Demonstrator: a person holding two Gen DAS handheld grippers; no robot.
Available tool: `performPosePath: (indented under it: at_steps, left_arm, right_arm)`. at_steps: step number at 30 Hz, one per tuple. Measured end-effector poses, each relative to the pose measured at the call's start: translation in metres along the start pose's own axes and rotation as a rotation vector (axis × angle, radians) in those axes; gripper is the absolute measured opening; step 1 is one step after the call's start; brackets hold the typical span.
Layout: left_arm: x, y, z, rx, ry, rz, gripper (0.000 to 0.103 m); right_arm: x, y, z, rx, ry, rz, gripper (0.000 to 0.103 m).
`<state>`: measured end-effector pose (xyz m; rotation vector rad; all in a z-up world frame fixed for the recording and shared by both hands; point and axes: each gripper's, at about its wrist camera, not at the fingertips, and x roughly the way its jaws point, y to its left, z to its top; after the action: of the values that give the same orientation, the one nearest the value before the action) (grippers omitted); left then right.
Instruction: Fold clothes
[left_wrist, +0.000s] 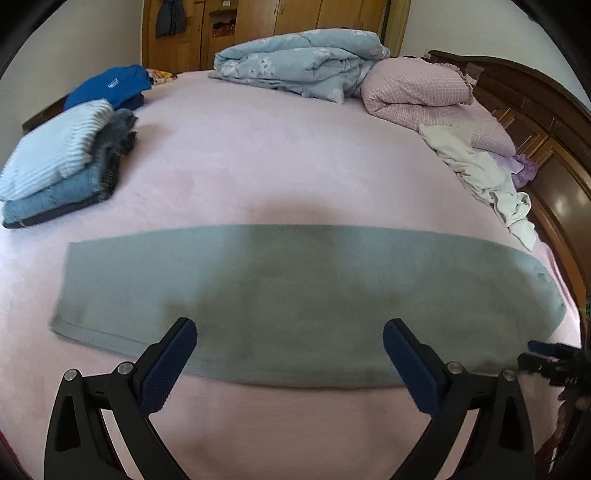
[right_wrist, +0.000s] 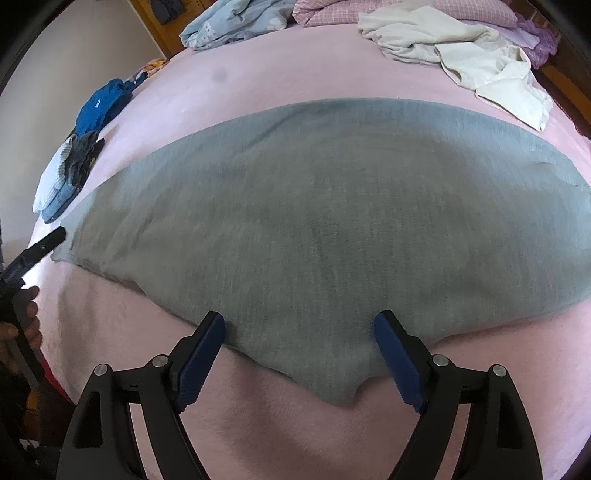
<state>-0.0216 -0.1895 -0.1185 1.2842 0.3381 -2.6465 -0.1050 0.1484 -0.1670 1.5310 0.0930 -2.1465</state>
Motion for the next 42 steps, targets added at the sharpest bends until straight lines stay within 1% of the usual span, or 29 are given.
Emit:
performPosePath:
  at_steps: [2,3,4,5,6,7,8,9,10,13,14,18,20,25,28,29,30,32,34,36,38,42]
  left_arm:
    - [-0.011,0.018,-0.005,-0.009,-0.021,0.009,0.100]
    - [-0.016,0.027,-0.007,-0.014,-0.031,0.014,0.095]
    - [-0.021,0.034,-0.004,-0.024,-0.046,0.026,0.084]
    - [-0.017,0.036,-0.002,-0.022,-0.038,0.050,0.076]
    - [-0.013,0.039,0.000,-0.019,-0.029,0.074,0.058]
    - [-0.013,0.046,0.001,-0.014,-0.010,0.101,0.036]
    - [-0.013,0.053,0.001,-0.010,0.009,0.128,0.025]
    - [-0.014,0.060,0.000,-0.017,0.017,0.151,0.011]
    - [-0.014,0.067,0.000,-0.025,0.026,0.172,0.009]
    - [-0.019,0.090,-0.002,-0.087,0.037,0.146,0.009]
    - [-0.023,0.096,-0.002,-0.099,0.027,0.132,0.009]
    - [-0.027,0.101,0.009,-0.094,0.025,0.089,0.009]
    - [-0.013,0.099,0.017,-0.083,0.071,0.085,0.007]
    - [0.018,0.094,0.018,-0.092,0.147,0.081,0.005]
    - [0.028,0.095,0.008,-0.080,0.176,0.090,0.005]
    - [0.030,0.096,0.006,-0.077,0.181,0.088,0.005]
    - [0.031,0.097,0.003,-0.074,0.186,0.086,0.005]
    - [0.033,0.100,-0.002,-0.069,0.196,0.083,0.004]
    - [0.026,0.099,0.001,-0.072,0.169,0.088,0.004]
    - [0.015,0.096,0.009,-0.060,0.118,0.099,0.004]
    - [0.012,0.096,0.016,-0.058,0.092,0.103,0.004]
    - [0.023,0.100,0.030,-0.062,0.088,0.137,0.004]
  right_arm:
    - [0.001,0.002,0.000,-0.006,0.002,-0.001,0.084]
    - [0.001,0.003,-0.001,-0.005,0.003,0.001,0.085]
    - [0.001,0.003,-0.001,-0.004,0.003,0.004,0.086]
    - [0.001,0.005,-0.001,-0.004,0.002,0.004,0.086]
    - [0.002,0.007,-0.002,-0.004,0.002,0.003,0.086]
    - [0.002,0.008,-0.002,-0.005,0.002,0.001,0.086]
    - [0.002,0.010,-0.002,-0.006,0.002,-0.002,0.087]
    - [0.003,0.012,-0.002,-0.006,0.003,-0.004,0.087]
    - [0.003,0.014,-0.002,-0.006,0.003,-0.006,0.087]
    - [0.005,0.017,-0.003,-0.006,0.009,-0.017,0.088]
    - [0.005,0.018,-0.003,-0.008,0.012,-0.021,0.088]
    - [0.009,0.026,-0.003,-0.014,0.026,-0.040,0.091]
    - [0.011,0.031,-0.003,-0.016,0.033,-0.053,0.093]
    - [0.014,0.037,-0.006,-0.026,0.041,-0.076,0.093]
    - [0.015,0.038,-0.007,-0.026,0.048,-0.076,0.093]
    - [0.015,0.035,-0.004,-0.026,0.052,-0.077,0.093]
    - [0.014,0.022,0.002,-0.027,0.055,-0.080,0.094]
    - [0.015,0.025,0.002,-0.028,0.058,-0.088,0.094]
    - [0.016,0.027,0.002,-0.028,0.058,-0.095,0.094]
    - [0.017,0.027,0.000,-0.028,0.057,-0.102,0.094]
    - [0.018,0.029,0.000,-0.029,0.060,-0.112,0.094]
    - [0.019,0.030,0.000,-0.023,0.063,-0.119,0.094]
